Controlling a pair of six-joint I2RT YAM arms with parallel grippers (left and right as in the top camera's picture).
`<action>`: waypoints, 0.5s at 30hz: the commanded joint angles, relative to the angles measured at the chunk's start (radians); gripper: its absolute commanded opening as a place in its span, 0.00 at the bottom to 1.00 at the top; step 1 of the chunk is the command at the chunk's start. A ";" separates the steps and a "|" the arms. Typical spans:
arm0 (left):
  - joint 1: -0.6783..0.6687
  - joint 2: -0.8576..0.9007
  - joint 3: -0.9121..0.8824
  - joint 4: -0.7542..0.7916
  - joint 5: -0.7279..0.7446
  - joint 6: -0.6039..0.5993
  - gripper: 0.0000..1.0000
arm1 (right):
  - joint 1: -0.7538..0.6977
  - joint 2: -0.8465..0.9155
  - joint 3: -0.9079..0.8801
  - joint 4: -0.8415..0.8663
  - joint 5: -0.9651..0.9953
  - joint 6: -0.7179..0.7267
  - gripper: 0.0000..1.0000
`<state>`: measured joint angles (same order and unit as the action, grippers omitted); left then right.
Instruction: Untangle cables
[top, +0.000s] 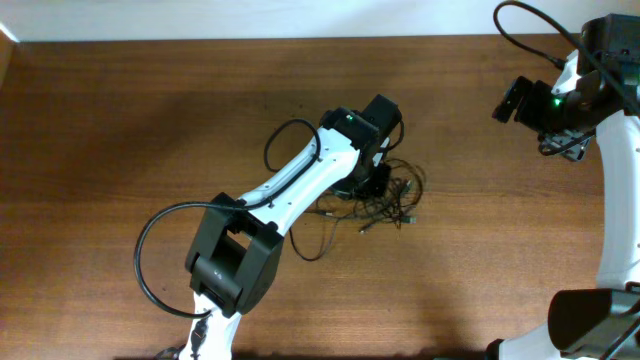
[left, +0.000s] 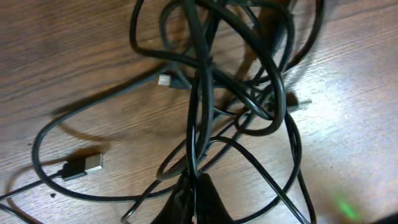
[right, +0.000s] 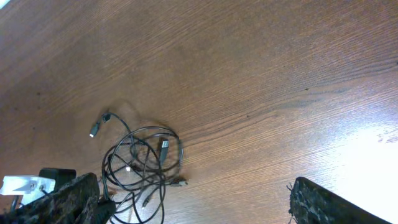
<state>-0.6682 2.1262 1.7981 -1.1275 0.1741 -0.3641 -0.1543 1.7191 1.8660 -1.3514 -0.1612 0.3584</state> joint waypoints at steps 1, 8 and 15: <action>0.058 -0.041 0.129 -0.072 -0.019 0.011 0.00 | 0.003 0.005 -0.004 -0.008 -0.045 -0.077 0.99; 0.241 -0.257 0.348 -0.053 0.446 0.201 0.00 | 0.192 0.010 -0.005 0.106 -0.353 -0.105 0.91; 0.385 -0.272 0.350 -0.016 0.634 0.193 0.00 | 0.319 0.106 -0.016 0.187 -0.356 0.024 0.82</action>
<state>-0.3355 1.8851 2.1376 -1.1645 0.7235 -0.1822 0.1574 1.7935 1.8595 -1.1515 -0.5060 0.3672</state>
